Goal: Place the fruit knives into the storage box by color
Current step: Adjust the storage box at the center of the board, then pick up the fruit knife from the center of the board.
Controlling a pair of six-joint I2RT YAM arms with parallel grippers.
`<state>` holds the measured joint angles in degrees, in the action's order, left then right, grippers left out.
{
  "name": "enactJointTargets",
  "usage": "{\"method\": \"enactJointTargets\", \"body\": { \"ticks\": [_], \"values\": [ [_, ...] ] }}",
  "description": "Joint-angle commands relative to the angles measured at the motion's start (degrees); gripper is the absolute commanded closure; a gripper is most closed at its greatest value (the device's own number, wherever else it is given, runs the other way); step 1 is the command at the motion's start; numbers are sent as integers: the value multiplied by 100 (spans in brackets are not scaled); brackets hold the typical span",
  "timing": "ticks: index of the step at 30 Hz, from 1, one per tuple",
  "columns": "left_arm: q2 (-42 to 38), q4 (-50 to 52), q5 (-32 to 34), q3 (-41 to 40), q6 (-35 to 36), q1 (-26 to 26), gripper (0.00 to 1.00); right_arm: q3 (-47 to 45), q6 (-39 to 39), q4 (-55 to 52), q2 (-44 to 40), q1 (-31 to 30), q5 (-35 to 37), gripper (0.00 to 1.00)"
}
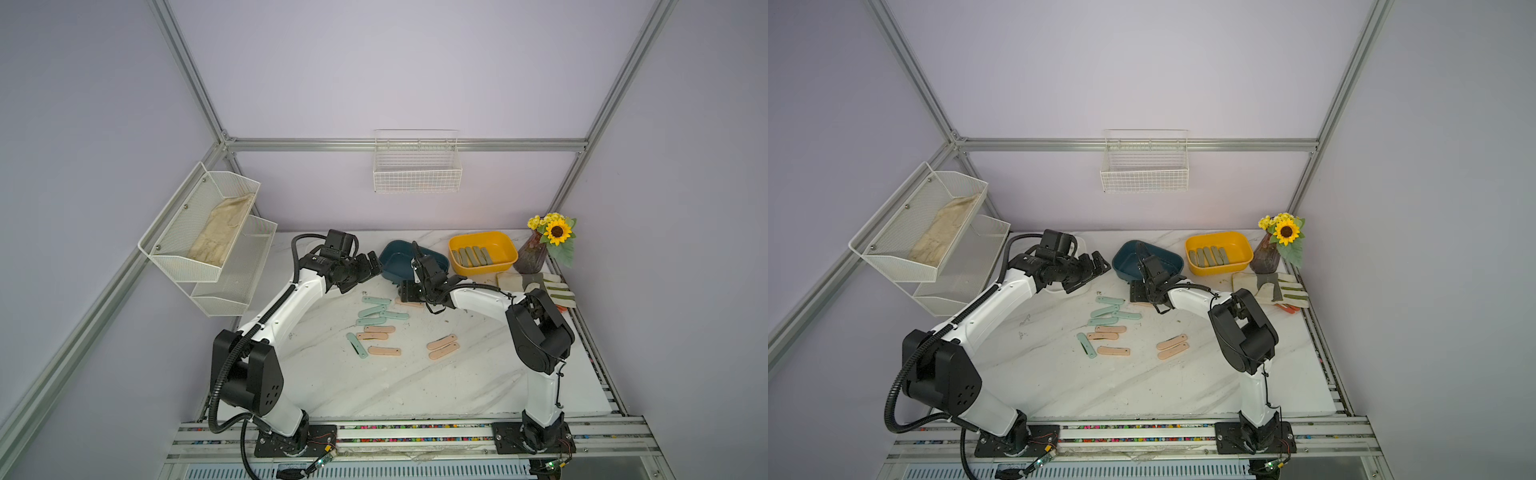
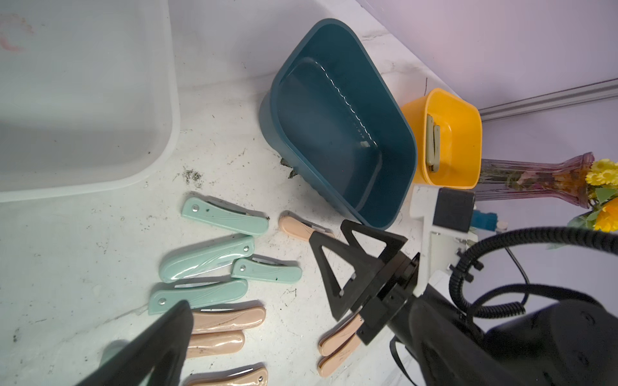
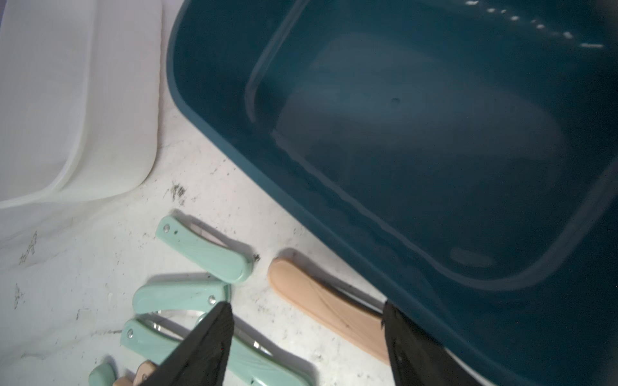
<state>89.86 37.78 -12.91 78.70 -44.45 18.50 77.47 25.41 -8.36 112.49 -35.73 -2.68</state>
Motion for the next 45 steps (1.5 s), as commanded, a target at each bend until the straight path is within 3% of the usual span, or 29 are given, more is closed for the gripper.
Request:
{"method": "enactJointTargets", "body": {
  "ticks": [1, 14, 22, 45],
  "values": [
    [-274, -269, -217, -305, -99, 4, 0, 226, -36, -25, 139, 229, 110, 26],
    [-346, -394, -318, -508, -196, 39, 0, 761, -657, -235, 450, 628, -178, 27],
    [-272, -493, -401, -531, -220, 39, 0, -1, -809, -45, -12, 499, -396, 28],
    [-307, -758, -526, -776, -196, 48, 0, 64, -941, -233, 487, -121, -347, 30]
  ]
}}
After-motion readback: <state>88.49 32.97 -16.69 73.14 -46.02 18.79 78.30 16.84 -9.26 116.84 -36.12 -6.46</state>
